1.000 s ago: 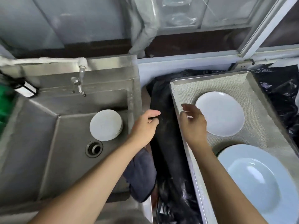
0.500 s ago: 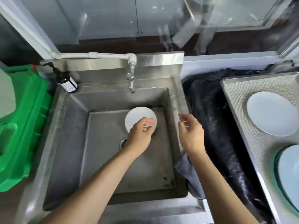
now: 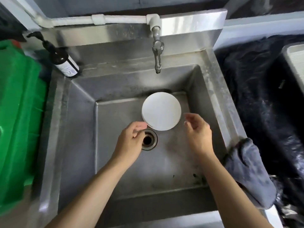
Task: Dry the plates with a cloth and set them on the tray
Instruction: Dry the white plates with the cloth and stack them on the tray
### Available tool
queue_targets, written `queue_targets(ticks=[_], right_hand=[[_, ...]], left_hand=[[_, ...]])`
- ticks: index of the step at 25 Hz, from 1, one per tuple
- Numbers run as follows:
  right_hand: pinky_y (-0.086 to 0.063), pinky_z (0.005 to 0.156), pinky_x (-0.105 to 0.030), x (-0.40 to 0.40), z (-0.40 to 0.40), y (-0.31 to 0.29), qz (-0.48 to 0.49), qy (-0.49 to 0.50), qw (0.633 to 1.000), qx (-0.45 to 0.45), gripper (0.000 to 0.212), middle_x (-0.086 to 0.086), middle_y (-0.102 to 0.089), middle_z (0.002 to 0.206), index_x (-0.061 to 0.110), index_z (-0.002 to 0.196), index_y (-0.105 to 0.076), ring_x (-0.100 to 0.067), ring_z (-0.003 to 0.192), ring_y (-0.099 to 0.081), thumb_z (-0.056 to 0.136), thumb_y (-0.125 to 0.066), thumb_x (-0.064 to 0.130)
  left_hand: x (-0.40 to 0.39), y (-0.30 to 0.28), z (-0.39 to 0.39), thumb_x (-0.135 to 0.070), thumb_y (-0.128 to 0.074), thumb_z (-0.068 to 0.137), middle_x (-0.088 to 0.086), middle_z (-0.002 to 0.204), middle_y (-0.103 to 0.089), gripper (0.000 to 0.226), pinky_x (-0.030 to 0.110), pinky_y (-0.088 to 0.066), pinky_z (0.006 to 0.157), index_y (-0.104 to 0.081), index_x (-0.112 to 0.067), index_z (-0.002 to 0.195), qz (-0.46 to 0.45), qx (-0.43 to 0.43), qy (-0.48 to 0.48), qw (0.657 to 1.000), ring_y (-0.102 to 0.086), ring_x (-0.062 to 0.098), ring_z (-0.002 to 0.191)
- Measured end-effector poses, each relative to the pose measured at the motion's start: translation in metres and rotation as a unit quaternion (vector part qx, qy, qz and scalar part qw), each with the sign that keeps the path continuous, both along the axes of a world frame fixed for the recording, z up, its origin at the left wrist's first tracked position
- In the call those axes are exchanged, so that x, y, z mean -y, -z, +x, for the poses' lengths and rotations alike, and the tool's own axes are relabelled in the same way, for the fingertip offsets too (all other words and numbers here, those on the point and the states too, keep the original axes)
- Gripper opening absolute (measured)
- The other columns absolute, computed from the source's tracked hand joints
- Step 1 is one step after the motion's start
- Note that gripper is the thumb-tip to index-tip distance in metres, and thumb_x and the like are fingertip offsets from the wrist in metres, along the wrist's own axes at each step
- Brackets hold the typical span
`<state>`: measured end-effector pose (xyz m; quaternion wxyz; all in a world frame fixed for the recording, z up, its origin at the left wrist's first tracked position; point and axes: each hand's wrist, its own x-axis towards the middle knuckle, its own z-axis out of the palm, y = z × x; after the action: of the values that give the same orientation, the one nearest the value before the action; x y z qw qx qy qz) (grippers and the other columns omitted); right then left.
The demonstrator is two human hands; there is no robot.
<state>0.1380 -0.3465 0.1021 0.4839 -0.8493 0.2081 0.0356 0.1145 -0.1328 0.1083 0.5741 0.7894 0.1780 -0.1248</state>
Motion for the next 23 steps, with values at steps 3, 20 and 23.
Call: queue_targets(ticks=[3,20,23], right_hand=[[-0.038,0.07,0.001,0.0,0.013,0.043,-0.006,-0.001,1.0,-0.024,0.03,0.009,-0.069,0.111,0.024,0.122,-0.069,0.009,0.09,-0.059,0.097,-0.056,0.013],[-0.041,0.089,-0.027,0.002,0.106,0.202,-0.039,0.055,0.997,-0.044,0.036,0.006,-0.053,0.124,0.029,0.133,-0.062,-0.011,0.105,-0.051,0.099,-0.058,0.018],[-0.039,0.084,-0.022,0.003,0.107,0.202,-0.042,0.066,0.997,-0.03,0.035,0.009,-0.052,0.116,0.029,0.126,-0.065,-0.005,0.094,-0.052,0.096,-0.061,0.012]], left_hand=[[-0.007,0.043,0.011,0.0,-0.054,0.094,-0.013,0.11,-0.071,0.034,0.043,-0.053,0.1,-0.069,-0.026,0.108,-0.002,0.0,-0.016,1.0,-0.064,-0.002,0.104],[0.011,0.191,0.096,-0.029,-0.053,0.08,-0.014,0.126,-0.061,0.065,0.034,-0.047,0.102,-0.046,-0.027,0.145,0.009,-0.058,-0.043,0.997,-0.059,0.013,0.118],[0.016,0.186,0.096,-0.031,-0.052,0.072,-0.022,0.113,-0.056,0.075,0.044,-0.048,0.105,-0.044,-0.026,0.147,-0.022,-0.085,-0.068,0.994,-0.06,0.014,0.116]])
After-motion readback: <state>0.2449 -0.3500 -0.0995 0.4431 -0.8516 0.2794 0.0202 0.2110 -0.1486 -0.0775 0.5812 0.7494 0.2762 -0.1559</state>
